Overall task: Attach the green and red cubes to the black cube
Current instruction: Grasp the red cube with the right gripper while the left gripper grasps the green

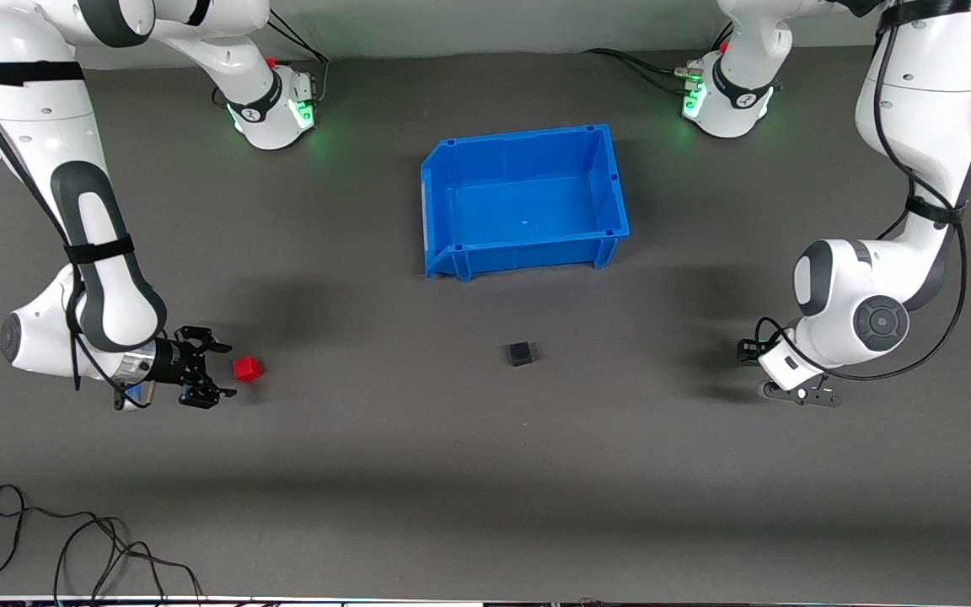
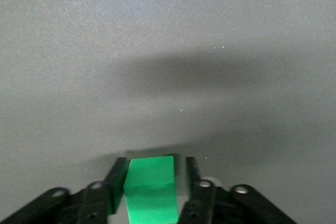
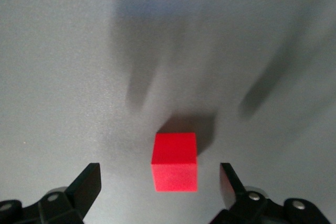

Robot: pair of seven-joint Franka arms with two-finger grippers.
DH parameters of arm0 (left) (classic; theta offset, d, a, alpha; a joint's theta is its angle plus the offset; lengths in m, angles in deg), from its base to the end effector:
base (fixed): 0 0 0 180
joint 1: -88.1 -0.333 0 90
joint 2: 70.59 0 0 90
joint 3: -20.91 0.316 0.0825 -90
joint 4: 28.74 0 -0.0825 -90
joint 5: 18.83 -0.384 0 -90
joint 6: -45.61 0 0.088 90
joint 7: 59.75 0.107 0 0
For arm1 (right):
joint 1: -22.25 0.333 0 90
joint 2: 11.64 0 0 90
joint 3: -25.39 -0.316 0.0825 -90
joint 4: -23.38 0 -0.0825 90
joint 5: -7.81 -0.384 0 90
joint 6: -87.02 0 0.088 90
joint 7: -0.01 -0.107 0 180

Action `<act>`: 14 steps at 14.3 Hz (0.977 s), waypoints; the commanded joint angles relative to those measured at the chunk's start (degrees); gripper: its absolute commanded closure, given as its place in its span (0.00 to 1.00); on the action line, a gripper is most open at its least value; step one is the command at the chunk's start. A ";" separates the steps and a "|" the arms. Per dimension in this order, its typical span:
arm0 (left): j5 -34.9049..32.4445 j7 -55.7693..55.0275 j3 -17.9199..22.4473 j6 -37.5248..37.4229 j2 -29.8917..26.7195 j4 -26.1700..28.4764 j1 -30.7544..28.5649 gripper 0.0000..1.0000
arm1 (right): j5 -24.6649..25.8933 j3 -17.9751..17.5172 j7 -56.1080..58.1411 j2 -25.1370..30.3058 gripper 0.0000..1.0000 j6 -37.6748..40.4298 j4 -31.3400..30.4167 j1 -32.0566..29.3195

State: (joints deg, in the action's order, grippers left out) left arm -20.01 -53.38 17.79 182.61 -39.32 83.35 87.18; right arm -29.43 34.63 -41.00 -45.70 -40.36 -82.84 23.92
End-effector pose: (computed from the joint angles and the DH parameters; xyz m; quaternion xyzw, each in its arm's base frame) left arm 0.6052 -0.0225 0.1857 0.9953 -0.0793 -0.0547 0.0097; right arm 0.6191 -0.0589 0.1887 -0.7828 0.5857 0.1459 0.1515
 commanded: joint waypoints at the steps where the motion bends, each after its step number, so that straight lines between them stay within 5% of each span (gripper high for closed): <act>1: -0.32 2.06 0.22 -1.11 0.55 -1.07 -0.39 0.74 | -2.39 0.34 1.90 -1.79 0.00 -1.56 1.28 1.06; 4: 0.29 1.73 0.22 -2.43 0.11 -3.26 -0.48 0.90 | -2.48 0.34 3.12 -2.50 0.19 -1.74 1.11 0.97; 9: 3.81 -16.88 -0.31 -13.32 -0.15 -11.96 1.80 0.92 | -2.48 0.34 3.48 -2.41 0.59 -1.48 1.02 0.88; 14: 6.00 -43.14 -0.75 -12.46 0.81 -14.70 5.83 0.95 | -2.48 0.34 0.42 -0.75 0.63 -0.78 2.77 1.23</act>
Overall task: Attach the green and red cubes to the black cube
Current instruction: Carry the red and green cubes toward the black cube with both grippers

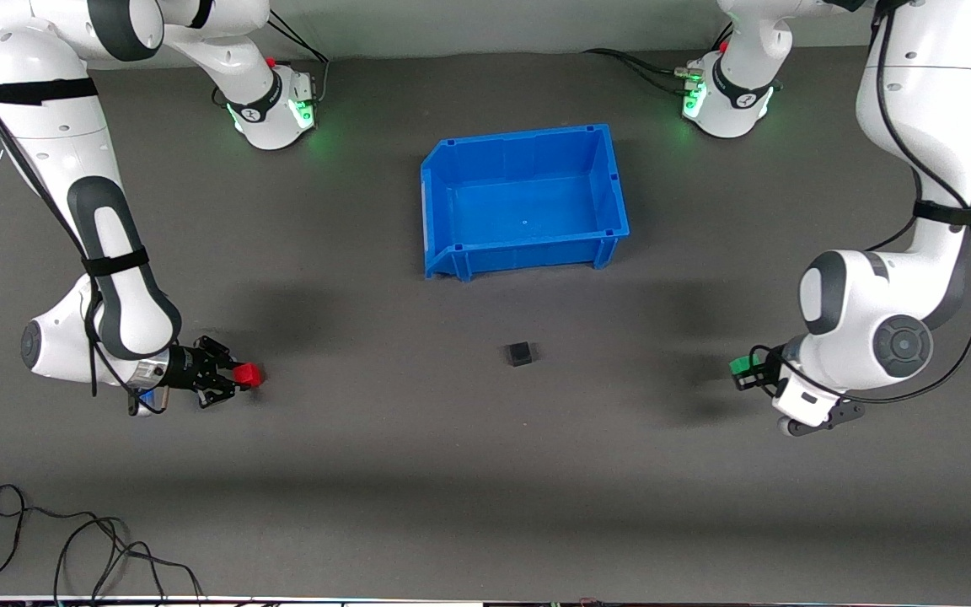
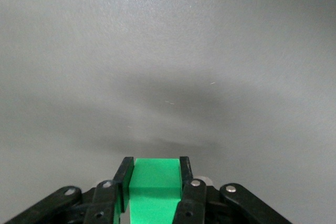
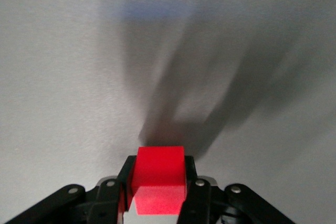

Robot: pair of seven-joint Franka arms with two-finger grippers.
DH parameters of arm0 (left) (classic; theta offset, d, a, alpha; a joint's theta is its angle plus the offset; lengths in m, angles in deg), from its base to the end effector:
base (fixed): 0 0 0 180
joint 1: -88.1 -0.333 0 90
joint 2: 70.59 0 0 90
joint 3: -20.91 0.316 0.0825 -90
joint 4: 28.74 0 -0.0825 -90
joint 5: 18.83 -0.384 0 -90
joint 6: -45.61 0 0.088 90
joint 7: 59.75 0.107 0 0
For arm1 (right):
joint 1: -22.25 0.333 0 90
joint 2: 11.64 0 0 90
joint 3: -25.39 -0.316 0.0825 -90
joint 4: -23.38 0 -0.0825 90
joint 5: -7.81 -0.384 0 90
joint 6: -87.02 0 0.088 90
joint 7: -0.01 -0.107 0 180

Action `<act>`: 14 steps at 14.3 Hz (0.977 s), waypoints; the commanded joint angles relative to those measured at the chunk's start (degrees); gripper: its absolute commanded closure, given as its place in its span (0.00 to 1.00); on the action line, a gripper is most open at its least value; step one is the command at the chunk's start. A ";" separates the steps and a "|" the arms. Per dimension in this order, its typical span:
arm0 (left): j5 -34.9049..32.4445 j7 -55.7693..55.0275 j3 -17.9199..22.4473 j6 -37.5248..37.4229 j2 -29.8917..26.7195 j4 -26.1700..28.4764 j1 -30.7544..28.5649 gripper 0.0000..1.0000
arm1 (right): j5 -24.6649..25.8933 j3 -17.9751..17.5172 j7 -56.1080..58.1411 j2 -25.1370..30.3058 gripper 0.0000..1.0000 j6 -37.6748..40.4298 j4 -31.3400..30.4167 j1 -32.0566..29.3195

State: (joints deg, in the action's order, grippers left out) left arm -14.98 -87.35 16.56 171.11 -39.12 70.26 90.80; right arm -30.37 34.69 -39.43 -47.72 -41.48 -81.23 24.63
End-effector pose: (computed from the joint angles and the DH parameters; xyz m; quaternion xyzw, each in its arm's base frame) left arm 0.6548 -0.0789 0.2598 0.9772 0.2029 -0.0547 0.0316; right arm 0.6268 -0.0534 0.1787 -0.7905 0.5763 0.1381 0.1547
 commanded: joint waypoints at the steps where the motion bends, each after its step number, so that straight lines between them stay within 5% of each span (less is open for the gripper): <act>1: 1.50 -17.75 0.57 -1.05 0.96 -1.79 3.62 0.94 | -1.46 0.29 -3.60 1.71 0.63 2.53 2.81 0.78; 8: 1.77 -64.16 0.48 1.76 3.07 -1.70 13.20 0.94 | -1.46 0.37 -34.35 0.41 0.64 5.63 13.54 16.23; 14: 1.95 -89.42 0.22 11.67 7.02 -1.97 21.99 0.95 | -1.28 0.29 -40.71 -9.60 0.63 0.44 24.43 28.19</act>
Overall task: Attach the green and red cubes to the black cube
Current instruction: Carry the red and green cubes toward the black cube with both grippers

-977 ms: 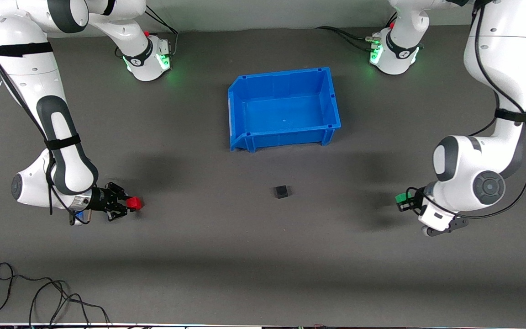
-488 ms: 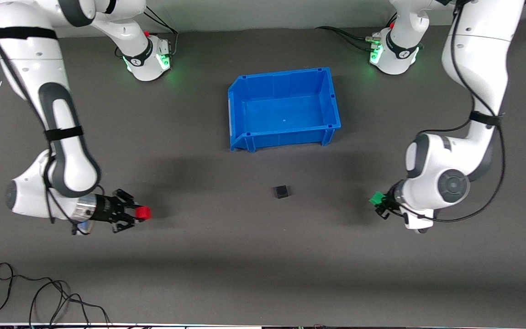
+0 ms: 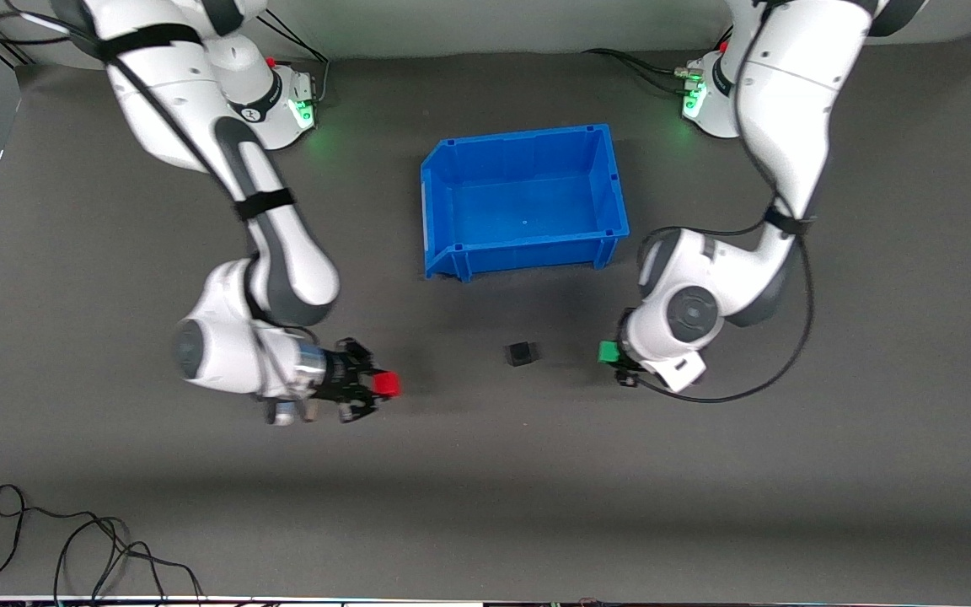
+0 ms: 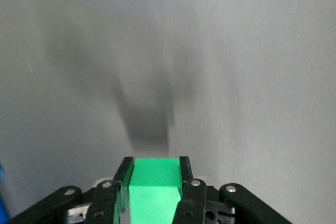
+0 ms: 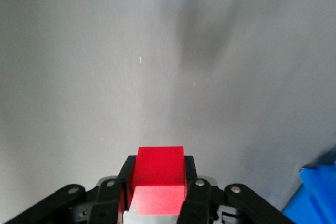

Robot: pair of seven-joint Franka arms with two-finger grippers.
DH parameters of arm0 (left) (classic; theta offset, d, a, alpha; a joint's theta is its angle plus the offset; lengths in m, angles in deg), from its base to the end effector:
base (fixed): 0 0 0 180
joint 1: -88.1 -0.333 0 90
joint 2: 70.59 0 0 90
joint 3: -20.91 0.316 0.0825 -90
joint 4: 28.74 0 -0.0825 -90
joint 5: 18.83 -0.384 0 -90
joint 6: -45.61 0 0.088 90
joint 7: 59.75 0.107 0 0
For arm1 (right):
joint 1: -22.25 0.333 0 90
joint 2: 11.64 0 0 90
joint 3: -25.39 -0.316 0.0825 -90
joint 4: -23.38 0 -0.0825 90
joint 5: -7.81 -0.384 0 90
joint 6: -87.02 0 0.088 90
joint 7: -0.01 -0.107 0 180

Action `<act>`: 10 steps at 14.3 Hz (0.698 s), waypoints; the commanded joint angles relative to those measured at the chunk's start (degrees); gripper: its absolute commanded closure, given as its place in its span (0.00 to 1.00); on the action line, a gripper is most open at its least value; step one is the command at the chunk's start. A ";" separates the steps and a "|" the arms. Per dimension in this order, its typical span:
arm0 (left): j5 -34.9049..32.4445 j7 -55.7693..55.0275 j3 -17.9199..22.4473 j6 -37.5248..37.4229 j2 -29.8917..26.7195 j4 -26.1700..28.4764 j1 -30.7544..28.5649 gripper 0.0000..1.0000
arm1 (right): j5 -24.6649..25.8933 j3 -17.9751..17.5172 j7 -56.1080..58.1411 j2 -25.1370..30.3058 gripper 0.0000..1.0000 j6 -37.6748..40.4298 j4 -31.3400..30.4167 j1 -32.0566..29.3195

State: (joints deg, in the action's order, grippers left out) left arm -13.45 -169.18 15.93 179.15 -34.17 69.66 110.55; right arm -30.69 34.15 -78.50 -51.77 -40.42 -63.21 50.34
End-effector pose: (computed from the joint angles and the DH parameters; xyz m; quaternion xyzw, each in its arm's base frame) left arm 0.5968 -0.3054 0.2187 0.7259 0.6851 -0.0592 0.0120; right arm 0.6638 0.2732 0.2601 -0.7451 0.6304 0.1542 0.1537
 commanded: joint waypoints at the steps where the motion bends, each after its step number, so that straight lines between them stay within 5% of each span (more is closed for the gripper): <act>1: 0.34 -10.68 0.76 5.31 3.04 -1.37 2.77 0.95 | -0.87 0.91 -2.26 -7.57 0.63 -0.97 8.26 3.97; 10: 2.71 -14.75 -2.14 6.56 3.75 -2.34 4.09 0.94 | -0.25 0.91 -2.53 -15.32 0.63 -6.94 13.64 12.50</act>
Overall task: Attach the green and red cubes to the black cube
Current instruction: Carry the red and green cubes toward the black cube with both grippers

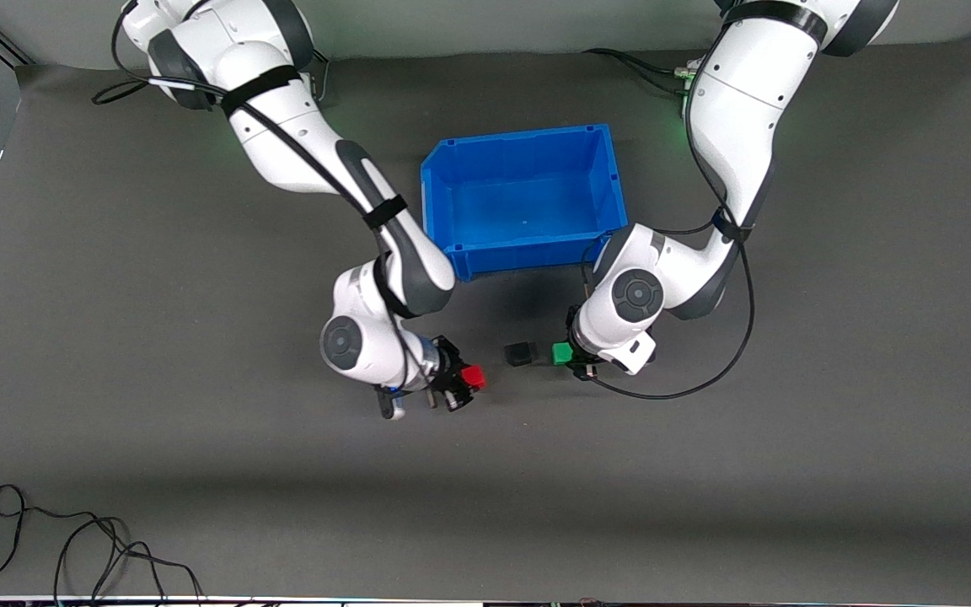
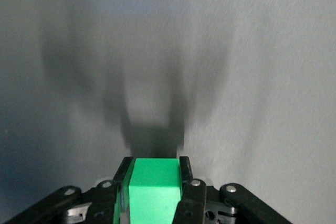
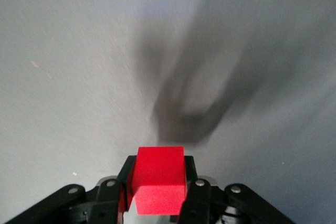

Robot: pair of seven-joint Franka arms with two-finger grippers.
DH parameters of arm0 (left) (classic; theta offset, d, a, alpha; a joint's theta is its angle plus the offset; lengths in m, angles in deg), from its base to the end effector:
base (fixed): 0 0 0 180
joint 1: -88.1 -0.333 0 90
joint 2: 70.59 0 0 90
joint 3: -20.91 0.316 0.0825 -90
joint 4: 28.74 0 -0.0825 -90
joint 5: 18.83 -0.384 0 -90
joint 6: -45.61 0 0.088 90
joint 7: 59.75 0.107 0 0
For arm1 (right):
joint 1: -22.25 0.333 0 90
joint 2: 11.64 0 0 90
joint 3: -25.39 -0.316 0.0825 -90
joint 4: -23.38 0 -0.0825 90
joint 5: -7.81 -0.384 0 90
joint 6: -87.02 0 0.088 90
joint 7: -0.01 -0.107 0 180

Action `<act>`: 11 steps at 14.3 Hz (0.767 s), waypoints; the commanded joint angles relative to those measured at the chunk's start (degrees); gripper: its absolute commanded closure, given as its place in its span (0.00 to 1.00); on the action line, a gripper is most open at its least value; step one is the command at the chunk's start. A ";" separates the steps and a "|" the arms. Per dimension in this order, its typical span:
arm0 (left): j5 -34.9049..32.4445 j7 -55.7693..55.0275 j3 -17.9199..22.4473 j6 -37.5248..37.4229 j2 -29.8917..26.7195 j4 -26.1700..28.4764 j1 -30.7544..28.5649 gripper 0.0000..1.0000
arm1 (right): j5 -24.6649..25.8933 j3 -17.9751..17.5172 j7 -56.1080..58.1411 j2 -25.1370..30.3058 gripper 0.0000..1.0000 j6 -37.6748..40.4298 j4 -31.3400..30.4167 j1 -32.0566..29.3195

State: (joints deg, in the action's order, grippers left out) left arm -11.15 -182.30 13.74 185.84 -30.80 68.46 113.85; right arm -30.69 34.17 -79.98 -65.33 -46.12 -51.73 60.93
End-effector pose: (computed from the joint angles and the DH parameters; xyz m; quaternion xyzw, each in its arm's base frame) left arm 0.5776 -0.3634 0.1997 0.6588 0.7471 -0.0757 0.0464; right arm 0.6327 0.4094 0.1843 -0.7950 0.5734 0.1313 0.1479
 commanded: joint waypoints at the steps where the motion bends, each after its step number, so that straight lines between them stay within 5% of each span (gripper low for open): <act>1: 0.40 -1.73 0.05 -0.13 0.46 -1.31 1.23 0.94 | -0.25 0.89 -1.04 -2.20 0.64 -2.12 2.17 2.53; 11: 0.58 -1.73 0.05 -0.04 3.45 -4.12 2.82 0.87 | -0.34 0.89 -1.30 -2.73 0.63 -3.44 1.90 5.53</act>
State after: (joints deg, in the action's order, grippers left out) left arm -11.07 -183.07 13.16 185.85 -28.59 66.31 115.71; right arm -30.65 34.36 -79.99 -67.25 -49.30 -51.42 65.90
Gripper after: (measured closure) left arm 0.630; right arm 0.599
